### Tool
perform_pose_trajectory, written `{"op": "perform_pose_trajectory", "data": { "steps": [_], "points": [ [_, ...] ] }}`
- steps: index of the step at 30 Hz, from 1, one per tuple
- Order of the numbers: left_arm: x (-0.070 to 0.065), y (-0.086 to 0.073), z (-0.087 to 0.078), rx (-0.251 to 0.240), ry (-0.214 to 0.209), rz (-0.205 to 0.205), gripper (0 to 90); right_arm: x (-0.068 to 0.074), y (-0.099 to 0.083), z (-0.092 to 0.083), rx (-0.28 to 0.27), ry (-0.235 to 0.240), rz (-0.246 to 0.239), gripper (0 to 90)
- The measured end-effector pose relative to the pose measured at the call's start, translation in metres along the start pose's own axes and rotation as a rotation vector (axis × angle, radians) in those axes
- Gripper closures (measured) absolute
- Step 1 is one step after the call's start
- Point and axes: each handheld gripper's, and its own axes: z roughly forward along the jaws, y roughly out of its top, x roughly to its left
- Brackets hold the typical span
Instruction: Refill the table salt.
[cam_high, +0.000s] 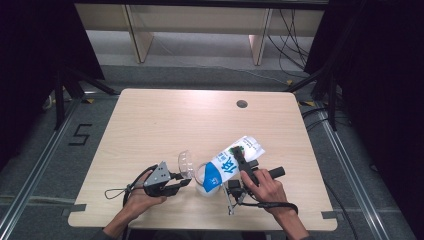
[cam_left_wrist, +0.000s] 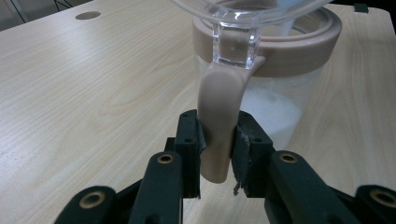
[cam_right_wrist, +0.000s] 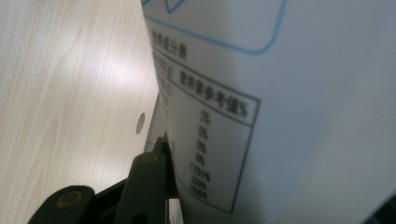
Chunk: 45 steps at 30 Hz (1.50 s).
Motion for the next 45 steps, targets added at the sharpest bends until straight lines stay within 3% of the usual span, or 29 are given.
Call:
{"op": "perform_pose_trajectory", "data": {
  "steps": [26,33,45],
  "points": [
    [0.0,0.0,0.0,0.0,0.0,0.001,73.1,-0.0028,0.0007,0.0004,-0.01,-0.008,-0.031,64.3],
    [0.0,0.0,0.0,0.0,0.0,0.001,73.0,-0.0009,0.0009,0.0001,-0.004,-0.002,-0.008,64.6],
    [-0.0001,0.0001,0.0,0.001,0.0,0.001,73.0,-0.0016,0.0012,0.0003,-0.006,-0.006,-0.022,64.6]
  ]
}}
